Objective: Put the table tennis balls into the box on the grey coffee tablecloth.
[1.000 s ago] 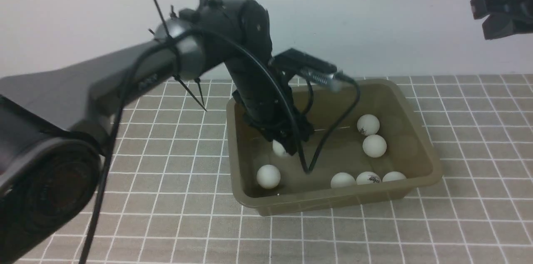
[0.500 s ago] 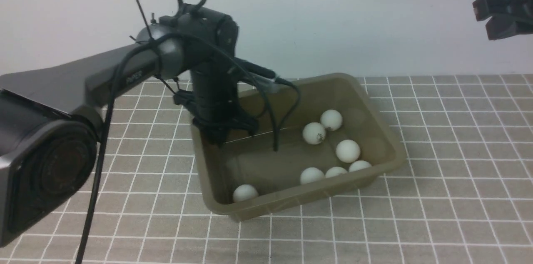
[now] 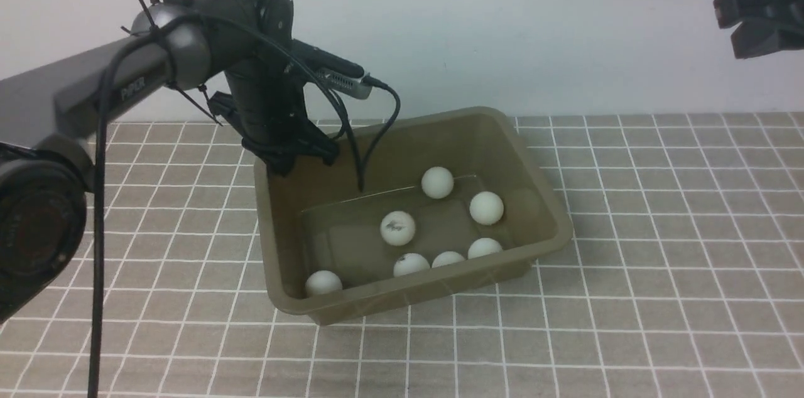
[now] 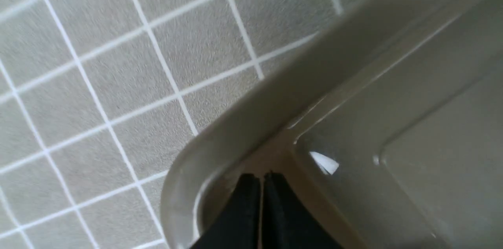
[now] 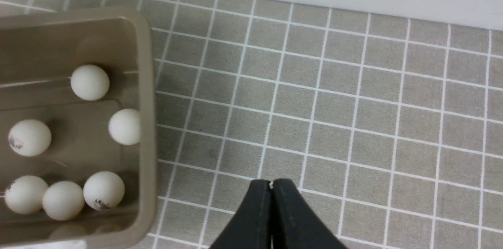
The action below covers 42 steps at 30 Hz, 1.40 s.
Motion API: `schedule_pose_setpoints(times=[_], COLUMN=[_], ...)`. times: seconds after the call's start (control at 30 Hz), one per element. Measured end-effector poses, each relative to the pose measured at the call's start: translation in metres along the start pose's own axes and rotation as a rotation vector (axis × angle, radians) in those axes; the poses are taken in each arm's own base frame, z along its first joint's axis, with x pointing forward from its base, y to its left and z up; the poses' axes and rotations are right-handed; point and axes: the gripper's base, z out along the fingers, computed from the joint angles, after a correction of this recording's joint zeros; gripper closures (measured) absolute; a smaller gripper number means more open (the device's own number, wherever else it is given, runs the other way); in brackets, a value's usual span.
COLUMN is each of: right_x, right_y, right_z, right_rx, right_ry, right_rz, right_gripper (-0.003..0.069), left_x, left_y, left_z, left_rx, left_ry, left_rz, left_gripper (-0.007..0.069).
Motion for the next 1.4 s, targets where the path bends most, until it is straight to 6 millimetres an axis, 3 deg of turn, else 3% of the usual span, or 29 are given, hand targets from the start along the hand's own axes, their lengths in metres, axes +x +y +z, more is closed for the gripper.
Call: schedule_pose_setpoints(times=[0.03, 0.07, 0.13, 0.17, 0.2, 0.27, 0.33, 0.4, 0.5, 0.53, 0.57, 0.6, 0.77, 0.97, 1.17, 1.4], right_x=[0.001, 0.001, 0.009, 0.016, 0.019, 0.036, 0.067, 0.092, 0.127, 0.15, 0.152, 0.18, 0.234, 0.257, 0.258, 0.258], right_y=[0.001, 0.001, 0.002, 0.002, 0.002, 0.003, 0.003, 0.002, 0.0, -0.002, -0.002, -0.004, -0.01, -0.014, -0.014, -0.014], right_z=[-0.01, -0.012, -0.035, -0.054, -0.055, -0.082, -0.109, -0.124, -0.118, -0.119, -0.12, -0.111, -0.096, -0.093, -0.095, -0.095], right_rx=[-0.001, -0.001, -0.003, -0.004, -0.004, -0.007, -0.014, -0.019, -0.02, -0.02, -0.021, -0.027, -0.068, -0.104, -0.109, -0.109], right_ry=[-0.023, -0.028, -0.08, -0.134, -0.141, -0.247, -0.434, -0.565, -0.696, -0.809, -0.841, -0.95, -1.274, -1.399, -1.42, -1.418], right_rz=[-0.001, -0.001, -0.003, -0.005, 0.001, 0.009, 0.026, 0.033, 0.038, 0.036, 0.037, 0.047, 0.127, 0.202, 0.211, 0.211], right_gripper=[0.0673, 0.0673, 0.0673, 0.0673, 0.0673, 0.0673, 0.0673, 0.0673, 0.0673, 0.0673, 0.0673, 0.0673, 0.0673, 0.0673, 0.0673, 0.0673], left_x=[-0.002, -0.002, -0.003, -0.001, -0.001, 0.007, 0.028, 0.041, 0.069, 0.091, 0.097, 0.121, 0.186, 0.247, 0.276, 0.282], left_y=[-0.005, -0.006, -0.016, -0.022, -0.023, -0.029, -0.037, -0.04, -0.045, -0.048, -0.048, -0.05, -0.054, -0.056, -0.057, -0.056], left_z=[-0.017, -0.02, -0.058, -0.086, -0.09, -0.131, -0.178, -0.19, -0.213, -0.22, -0.22, -0.221, -0.201, -0.182, -0.168, -0.18], left_rx=[0.004, 0.003, 0.027, 0.043, 0.049, 0.07, 0.093, 0.099, 0.115, 0.124, 0.126, 0.134, 0.152, 0.165, 0.166, 0.185], left_ry=[-0.039, -0.045, -0.128, -0.189, -0.197, -0.29, -0.406, -0.438, -0.527, -0.574, -0.585, -0.618, -0.697, -0.825, -0.834, -0.929], left_rz=[0.012, 0.014, 0.019, 0.023, 0.023, 0.027, 0.028, 0.027, 0.013, -0.002, -0.005, -0.016, -0.061, -0.094, -0.096, -0.121], left_gripper=[0.0629, 0.0629, 0.0629, 0.0629, 0.0629, 0.0629, 0.0629, 0.0629, 0.0629, 0.0629, 0.0629, 0.0629, 0.0629, 0.0629, 0.0629, 0.0629])
